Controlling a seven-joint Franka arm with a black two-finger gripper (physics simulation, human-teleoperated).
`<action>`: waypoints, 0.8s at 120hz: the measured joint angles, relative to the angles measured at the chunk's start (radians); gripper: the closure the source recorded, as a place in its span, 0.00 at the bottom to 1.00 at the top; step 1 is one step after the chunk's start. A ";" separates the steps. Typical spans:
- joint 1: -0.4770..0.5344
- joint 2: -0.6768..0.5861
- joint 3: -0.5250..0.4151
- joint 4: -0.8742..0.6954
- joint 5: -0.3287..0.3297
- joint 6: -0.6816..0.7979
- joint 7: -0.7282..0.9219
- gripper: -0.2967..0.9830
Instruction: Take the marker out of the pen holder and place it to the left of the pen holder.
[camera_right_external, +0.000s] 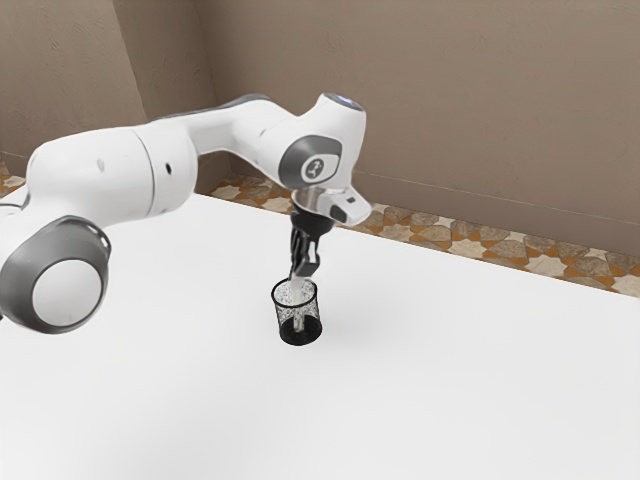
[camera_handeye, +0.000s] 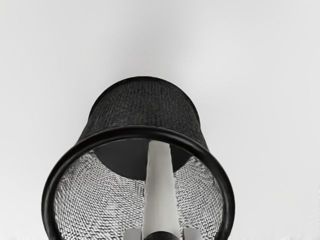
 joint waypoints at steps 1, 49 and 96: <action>0.000 -0.001 0.000 0.000 0.001 -0.002 0.000 0.78; -0.003 -0.190 0.045 -0.010 0.069 -0.193 0.001 0.84; 0.209 0.004 0.128 -0.011 0.110 -0.274 0.038 0.84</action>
